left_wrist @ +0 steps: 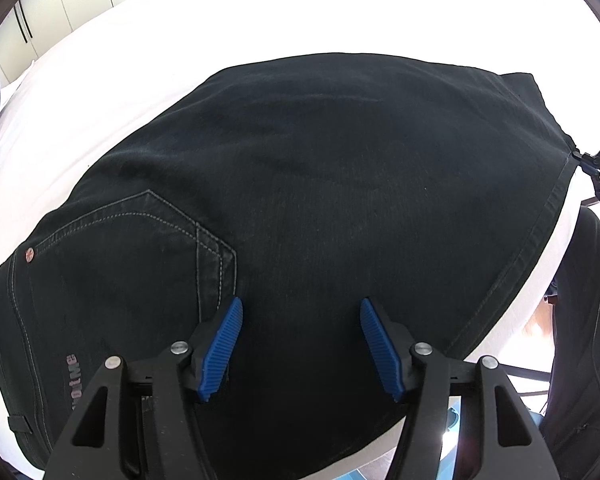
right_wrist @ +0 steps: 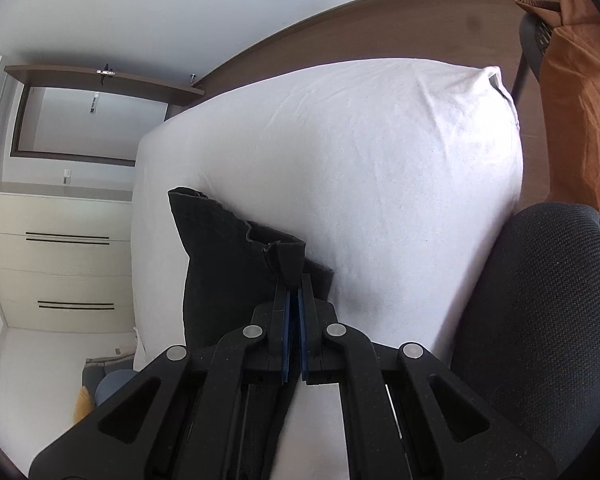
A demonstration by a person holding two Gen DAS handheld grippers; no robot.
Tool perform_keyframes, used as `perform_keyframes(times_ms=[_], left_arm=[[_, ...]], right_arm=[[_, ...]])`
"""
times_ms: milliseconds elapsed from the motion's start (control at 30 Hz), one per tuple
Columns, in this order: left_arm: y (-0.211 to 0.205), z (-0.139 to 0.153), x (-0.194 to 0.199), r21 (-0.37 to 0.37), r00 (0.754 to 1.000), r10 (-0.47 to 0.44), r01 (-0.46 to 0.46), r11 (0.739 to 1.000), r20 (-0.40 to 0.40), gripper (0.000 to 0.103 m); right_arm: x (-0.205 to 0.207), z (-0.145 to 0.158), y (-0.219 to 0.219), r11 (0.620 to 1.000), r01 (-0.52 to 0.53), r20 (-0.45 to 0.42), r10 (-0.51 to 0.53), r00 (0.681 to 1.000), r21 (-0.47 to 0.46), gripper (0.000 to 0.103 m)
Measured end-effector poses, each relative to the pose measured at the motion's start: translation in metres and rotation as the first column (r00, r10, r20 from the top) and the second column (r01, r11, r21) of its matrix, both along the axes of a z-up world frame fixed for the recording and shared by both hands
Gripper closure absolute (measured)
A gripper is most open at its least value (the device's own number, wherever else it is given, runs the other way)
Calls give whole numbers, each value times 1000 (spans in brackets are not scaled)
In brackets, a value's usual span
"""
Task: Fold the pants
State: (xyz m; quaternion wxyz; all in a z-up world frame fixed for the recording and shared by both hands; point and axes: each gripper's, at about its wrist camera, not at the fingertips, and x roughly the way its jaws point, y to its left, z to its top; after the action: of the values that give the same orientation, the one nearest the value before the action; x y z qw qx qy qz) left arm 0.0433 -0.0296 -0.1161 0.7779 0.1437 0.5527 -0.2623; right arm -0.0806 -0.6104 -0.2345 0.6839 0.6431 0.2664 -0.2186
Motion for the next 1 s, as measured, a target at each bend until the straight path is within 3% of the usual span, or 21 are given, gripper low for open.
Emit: perform_keyframes(times_ms=[167,300,367,467,600,667,733,767,833,900,1000], left_arm=[[-2,0,-9,8,1000,5,-5,1000,16,39],[-2,0,-17,-4,1000,11,-11,1000,18,39],[2,0,-17,-12,1000,16,-15,1000,19,39],[7,-3,-17,-27,999,26,-25,999,20,38],[12,-5,-20,-35,999,36,-35,999,24,35],[9,-6,-21,-33,999,39,-38,999,29,31],[4,-5,-23,-32,998,45,-44,999,32,29],[3,-6,-23,-31,998,49,-48,998,34,27],[0,-7,-25,-28,997,59,-58,998,40,27],[-2,-7,-27,-30,997,69,-67,997,43,26],[-4,-8,-29,-35,996,81,-80,996,44,27]], right_arm=[[-6,14,0,999,-27,-12,27,1000,-34,101],[-8,-2,-1,998,-36,-39,34,999,-55,101],[-3,-4,-3,994,-72,-20,70,997,-84,101],[-6,-4,-12,996,-82,43,83,996,-43,94],[-33,25,-35,985,24,-76,-37,996,-171,81],[-24,46,-35,971,-26,-51,14,999,-238,81],[9,72,-19,936,-148,-4,155,988,-320,81],[30,80,-8,920,-203,29,225,974,-337,81],[76,88,27,882,-346,127,402,907,-321,81],[128,84,72,822,-483,206,551,809,-302,81],[185,62,123,740,-620,228,671,705,-262,81]])
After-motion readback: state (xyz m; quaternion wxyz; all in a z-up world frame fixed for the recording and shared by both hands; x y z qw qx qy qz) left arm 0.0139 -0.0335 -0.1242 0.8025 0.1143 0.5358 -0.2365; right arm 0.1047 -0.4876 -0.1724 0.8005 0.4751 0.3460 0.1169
